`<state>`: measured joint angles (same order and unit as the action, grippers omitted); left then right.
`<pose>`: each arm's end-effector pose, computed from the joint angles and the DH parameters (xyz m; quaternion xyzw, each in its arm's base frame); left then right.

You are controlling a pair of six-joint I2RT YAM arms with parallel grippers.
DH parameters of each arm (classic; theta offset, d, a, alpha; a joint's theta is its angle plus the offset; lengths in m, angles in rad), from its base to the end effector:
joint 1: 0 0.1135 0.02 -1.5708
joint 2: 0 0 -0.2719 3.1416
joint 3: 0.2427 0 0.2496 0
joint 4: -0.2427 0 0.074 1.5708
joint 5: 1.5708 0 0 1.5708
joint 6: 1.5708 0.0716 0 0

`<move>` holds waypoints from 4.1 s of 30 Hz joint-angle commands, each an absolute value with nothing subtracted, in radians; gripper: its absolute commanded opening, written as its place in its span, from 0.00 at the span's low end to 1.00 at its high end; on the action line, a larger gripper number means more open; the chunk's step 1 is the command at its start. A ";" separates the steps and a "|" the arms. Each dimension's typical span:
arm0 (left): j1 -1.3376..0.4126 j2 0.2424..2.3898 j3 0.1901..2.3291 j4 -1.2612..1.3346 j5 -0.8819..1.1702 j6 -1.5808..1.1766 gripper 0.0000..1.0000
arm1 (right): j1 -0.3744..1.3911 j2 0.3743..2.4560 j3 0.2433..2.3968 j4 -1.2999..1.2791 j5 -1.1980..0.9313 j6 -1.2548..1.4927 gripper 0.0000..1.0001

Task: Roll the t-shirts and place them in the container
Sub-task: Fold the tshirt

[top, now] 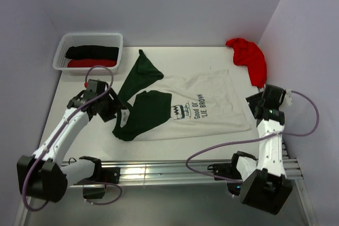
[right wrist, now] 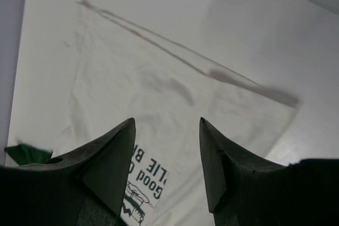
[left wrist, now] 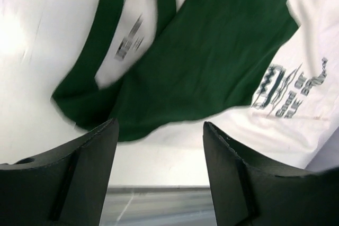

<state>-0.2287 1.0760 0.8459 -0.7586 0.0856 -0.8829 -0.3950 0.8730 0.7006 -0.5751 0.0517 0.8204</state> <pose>0.2132 -0.0559 0.2345 -0.2959 0.9103 -0.1861 0.2219 0.1841 -0.0808 0.2405 0.5316 0.7462 0.0613 0.3960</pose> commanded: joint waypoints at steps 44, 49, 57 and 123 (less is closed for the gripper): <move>-0.229 2.022 1.773 -0.514 0.146 -0.611 0.71 | -0.118 2.284 1.850 -0.520 0.023 0.801 0.53; -0.229 2.042 1.789 -0.520 0.146 -0.615 0.71 | -0.118 2.339 1.925 -0.561 0.038 0.796 0.45; -0.229 2.097 1.841 -0.540 0.124 -0.626 0.71 | -0.118 2.341 1.914 -0.555 0.005 0.776 0.00; -0.301 2.447 2.149 0.163 0.267 -0.944 0.99 | -0.184 2.258 1.657 -0.238 -0.262 0.775 0.00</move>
